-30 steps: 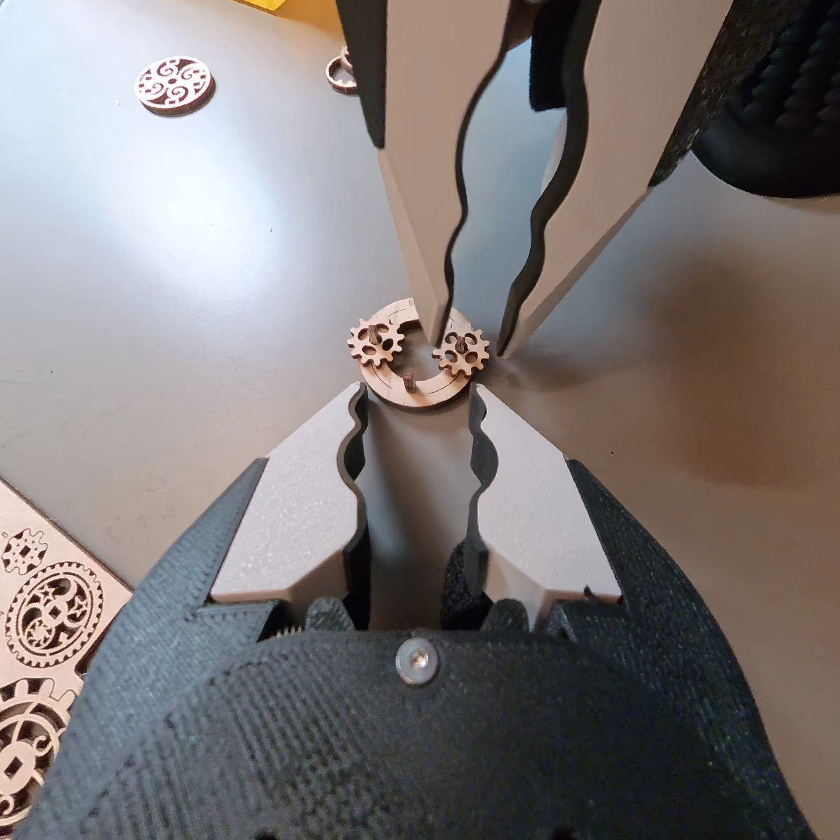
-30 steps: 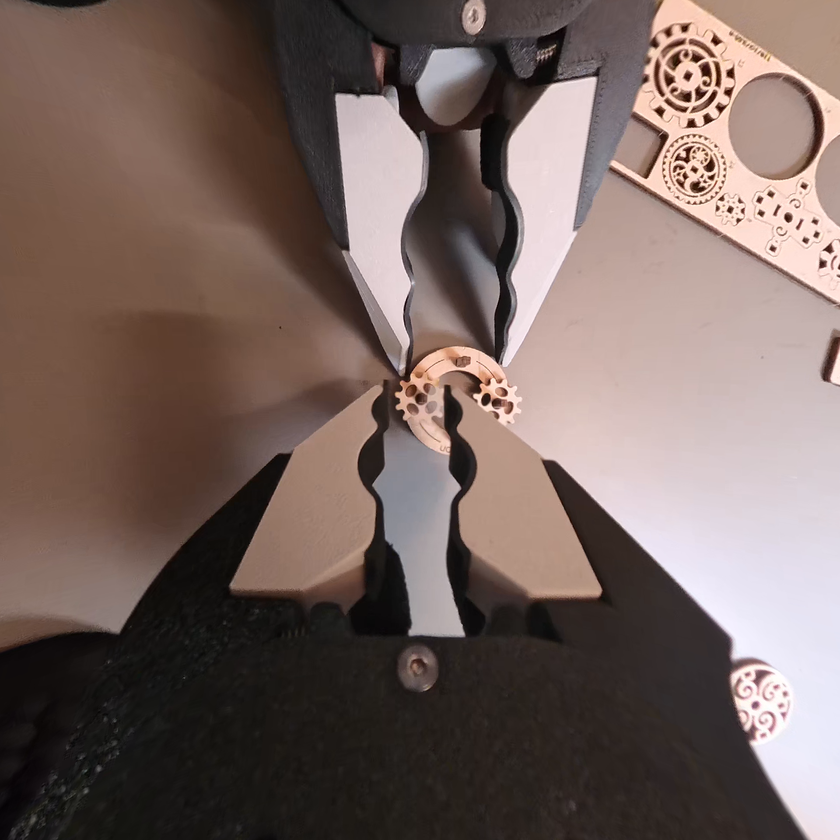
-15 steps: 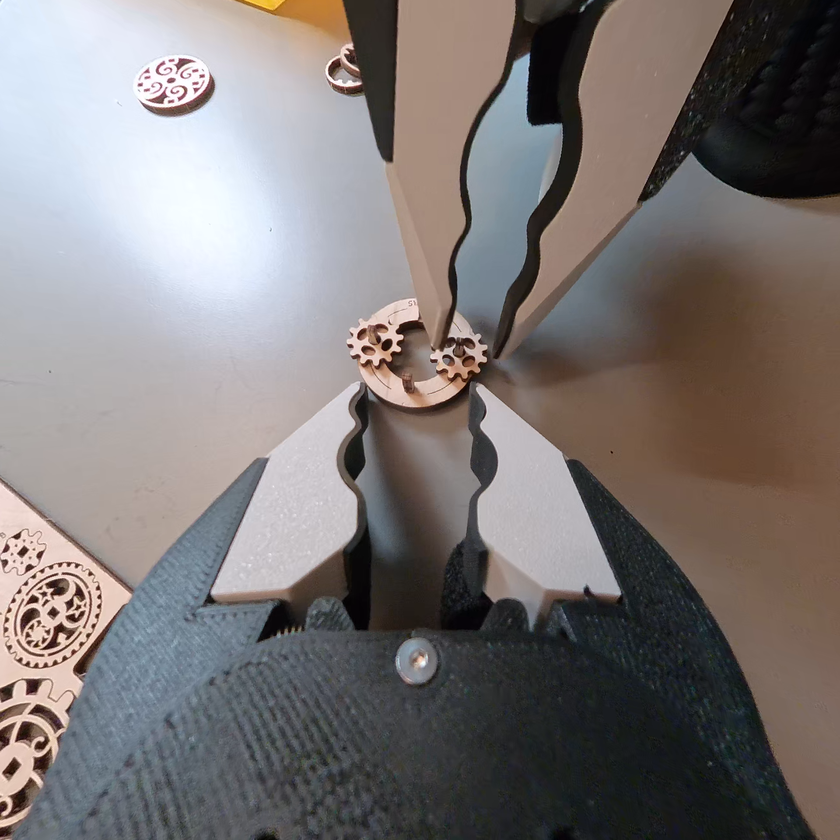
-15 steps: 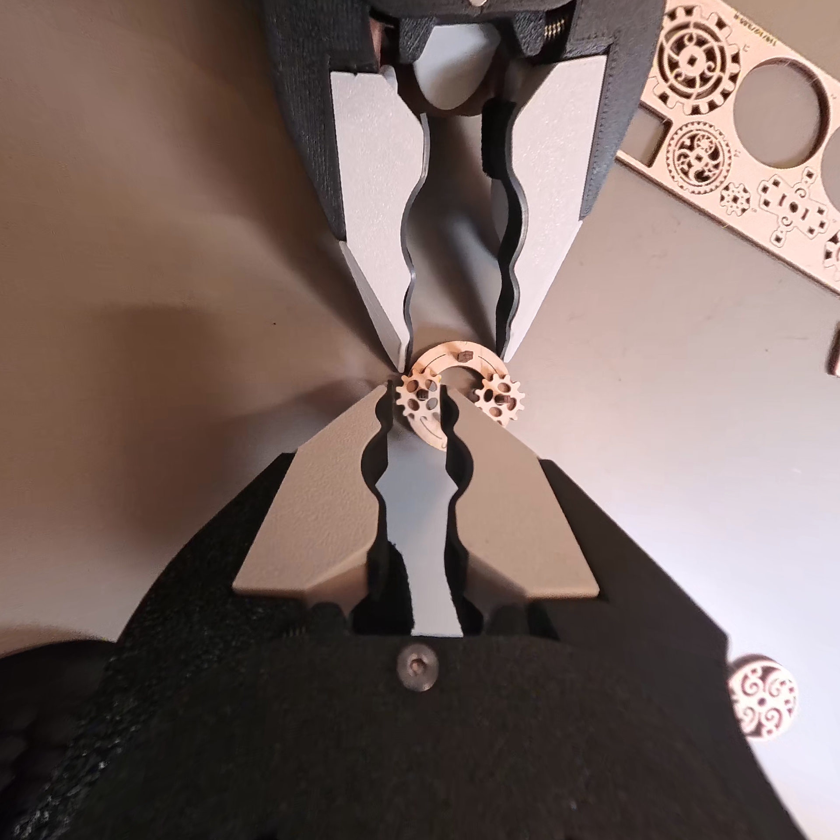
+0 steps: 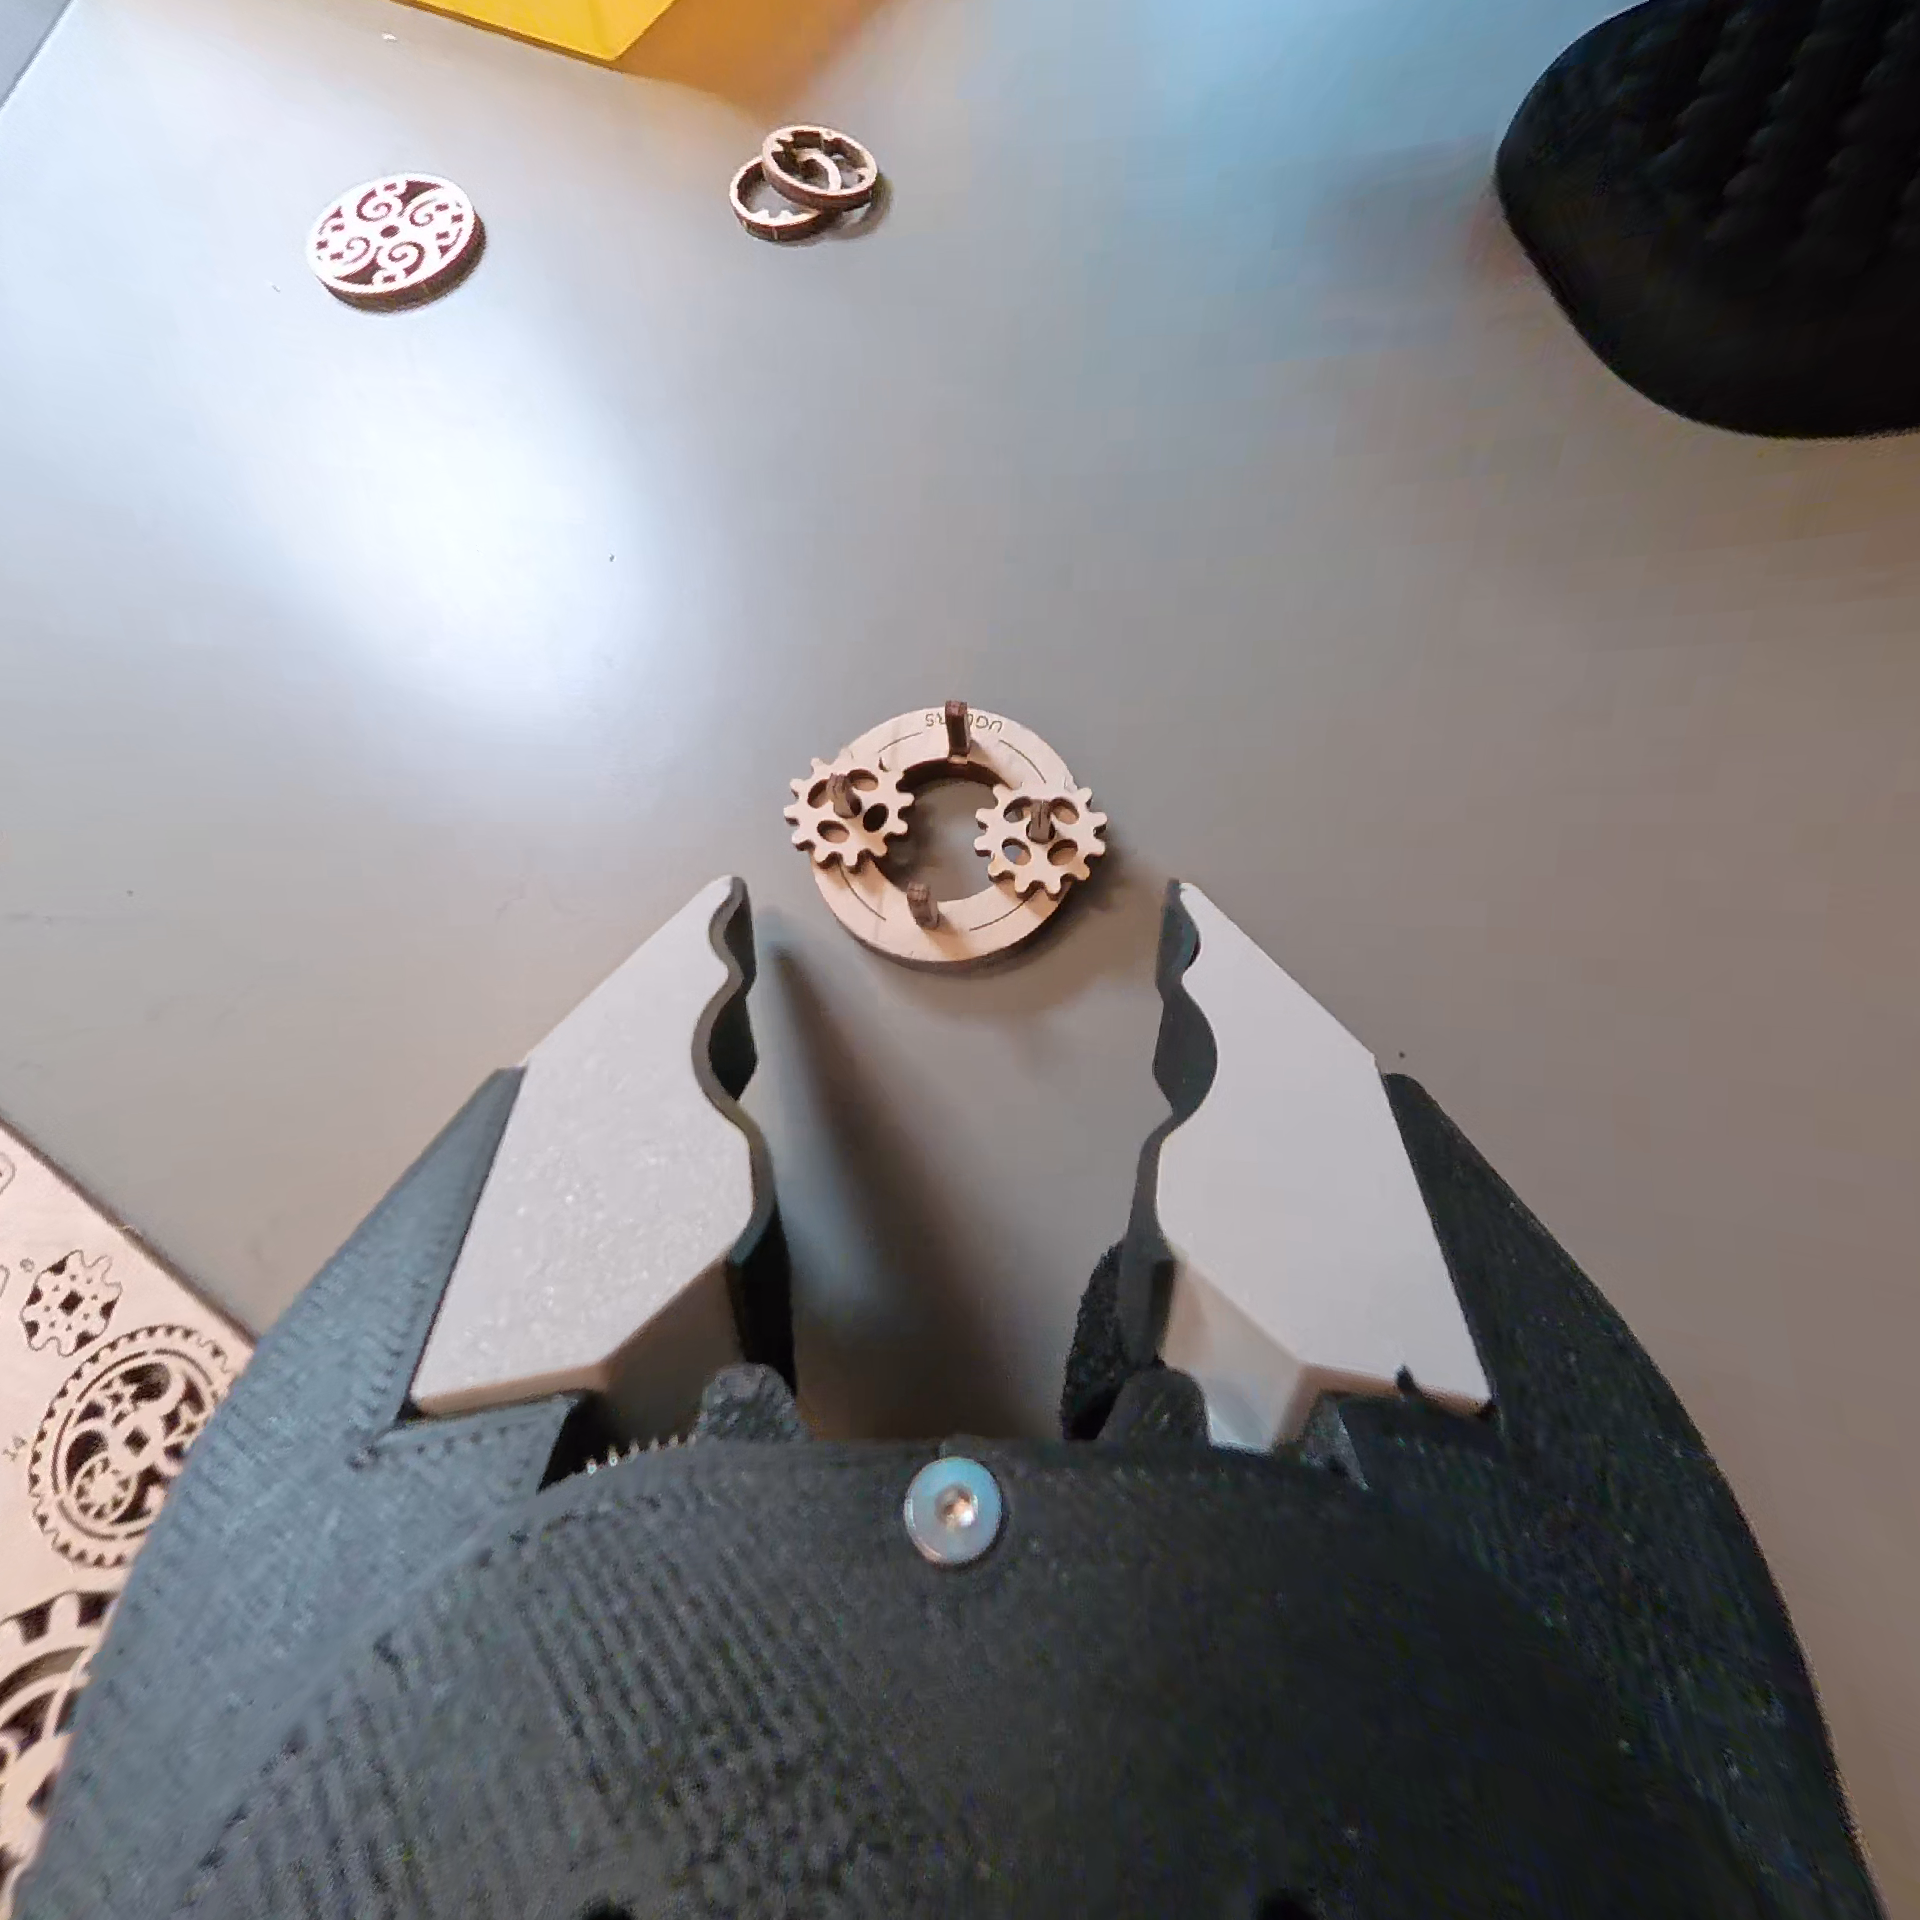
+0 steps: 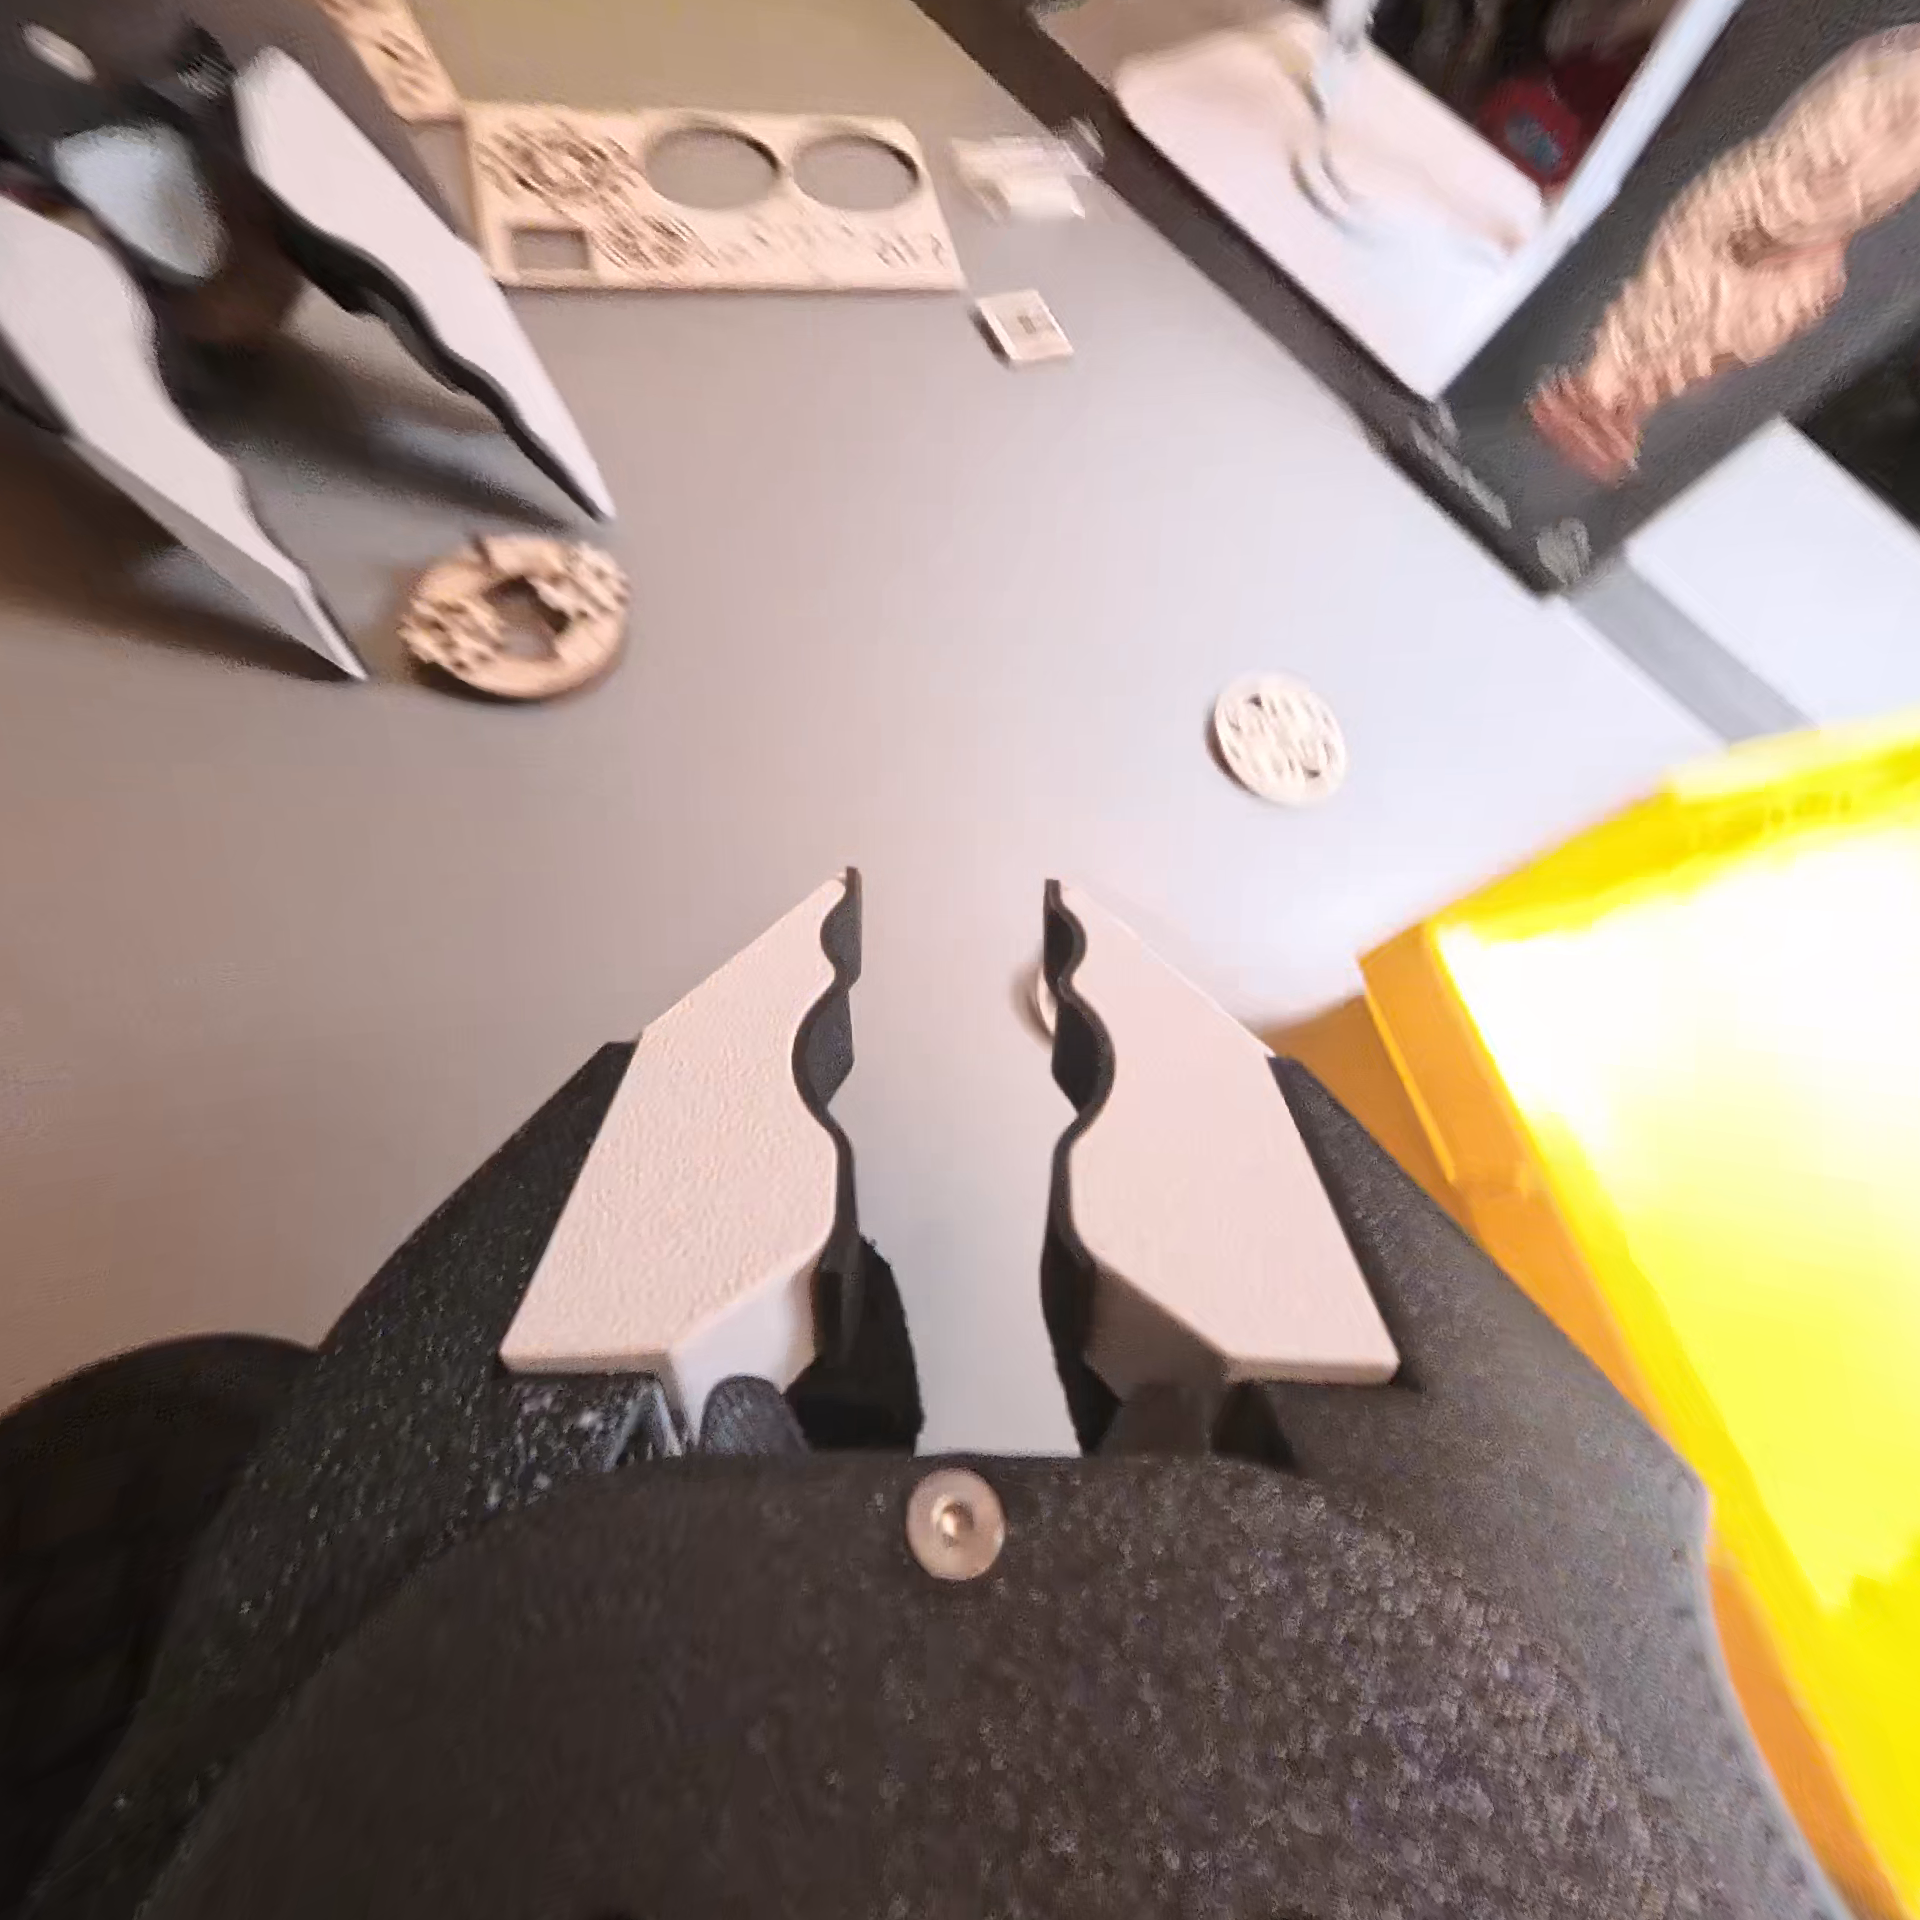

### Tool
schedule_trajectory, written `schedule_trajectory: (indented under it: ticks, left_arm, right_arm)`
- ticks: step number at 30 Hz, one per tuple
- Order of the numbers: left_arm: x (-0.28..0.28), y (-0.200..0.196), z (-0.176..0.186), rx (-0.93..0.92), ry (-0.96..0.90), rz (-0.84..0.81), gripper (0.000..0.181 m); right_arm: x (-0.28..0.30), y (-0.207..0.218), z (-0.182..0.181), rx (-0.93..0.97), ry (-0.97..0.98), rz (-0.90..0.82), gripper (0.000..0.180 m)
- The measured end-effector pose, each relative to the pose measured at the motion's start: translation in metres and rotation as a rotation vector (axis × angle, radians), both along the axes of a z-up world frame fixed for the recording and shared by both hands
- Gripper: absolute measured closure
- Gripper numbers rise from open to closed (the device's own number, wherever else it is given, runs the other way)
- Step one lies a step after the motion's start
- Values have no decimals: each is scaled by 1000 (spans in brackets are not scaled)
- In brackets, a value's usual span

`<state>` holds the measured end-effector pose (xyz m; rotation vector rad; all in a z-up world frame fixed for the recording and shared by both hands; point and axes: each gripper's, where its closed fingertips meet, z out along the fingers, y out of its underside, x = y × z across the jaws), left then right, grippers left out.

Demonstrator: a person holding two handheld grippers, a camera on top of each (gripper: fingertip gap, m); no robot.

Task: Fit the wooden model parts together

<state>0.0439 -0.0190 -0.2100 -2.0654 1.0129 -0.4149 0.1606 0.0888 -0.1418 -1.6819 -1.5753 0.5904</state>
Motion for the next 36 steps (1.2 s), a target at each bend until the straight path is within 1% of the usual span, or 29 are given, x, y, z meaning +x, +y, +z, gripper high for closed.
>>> schedule_trajectory:
  ticks: [2, 4, 6, 8, 12, 15, 18, 20, 25, 27, 30, 33, 36]
  left_arm:
    - [4, 1, -1, -27, -11, -2, 103]
    - [8, 4, -3, -53, -21, -2, 103]
    - [9, 6, -3, -58, -24, 4, 105]
    - [11, 6, -2, -52, -24, 2, 111]
    - [6, 4, -1, -29, -16, 26, 121]
    - [-2, 2, -1, -32, -20, 53, 128]
    - [-10, 0, -1, -32, -20, 75, 128]
    - [-14, 0, -1, -34, -21, 84, 128]
    - [-20, -1, -1, -39, -19, 95, 128]
    - [-20, -1, -2, -41, -23, 94, 128]
    - [-20, -1, -2, -39, -24, 95, 128]
    - [-20, 0, -2, -38, -23, 100, 128]
    - [-21, 0, -2, -34, -21, 107, 128]
  right_arm:
    - [21, 13, -19, -33, -30, -83, 146]
    - [30, 24, -36, -47, -65, -127, 144]
    - [31, 32, -48, -74, -94, -145, 137]
    - [26, 38, -55, -107, -108, -138, 136]
    - [12, 46, -65, -121, -157, -109, 134]
    - [3, 51, -68, -123, -186, -101, 139]
    - [-3, 55, -69, -117, -208, -92, 149]
    - [-6, 54, -69, -121, -216, -85, 150]
    - [29, 71, -69, -130, -326, -212, 152]
    - [40, 79, -65, -99, -331, -264, 152]
    - [30, 72, -42, -64, -269, -244, 150]
    - [-3, 58, -12, 1, -190, -167, 142]
    - [-43, 51, 15, 54, -104, -112, 140]
